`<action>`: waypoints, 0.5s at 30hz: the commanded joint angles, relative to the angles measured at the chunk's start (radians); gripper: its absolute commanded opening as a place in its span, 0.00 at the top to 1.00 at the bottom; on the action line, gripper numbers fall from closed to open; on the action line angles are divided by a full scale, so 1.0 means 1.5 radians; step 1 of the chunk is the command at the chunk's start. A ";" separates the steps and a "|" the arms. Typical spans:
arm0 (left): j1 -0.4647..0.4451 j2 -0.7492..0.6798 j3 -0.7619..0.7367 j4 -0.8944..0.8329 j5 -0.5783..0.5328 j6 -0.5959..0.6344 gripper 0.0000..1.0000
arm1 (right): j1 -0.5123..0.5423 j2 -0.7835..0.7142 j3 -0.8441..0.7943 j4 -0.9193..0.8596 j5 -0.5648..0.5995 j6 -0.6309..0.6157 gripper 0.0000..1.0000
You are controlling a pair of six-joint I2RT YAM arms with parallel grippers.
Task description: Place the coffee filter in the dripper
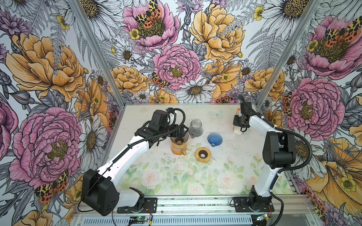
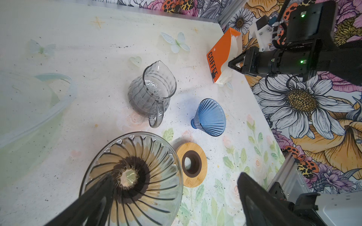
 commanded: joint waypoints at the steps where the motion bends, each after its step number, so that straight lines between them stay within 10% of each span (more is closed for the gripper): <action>1: -0.002 0.008 0.022 -0.004 0.008 -0.003 0.01 | -0.003 0.015 0.019 0.000 0.003 0.007 0.81; 15: -0.003 0.010 0.023 -0.007 0.006 -0.004 0.01 | -0.012 0.046 0.039 0.001 0.020 -0.001 0.85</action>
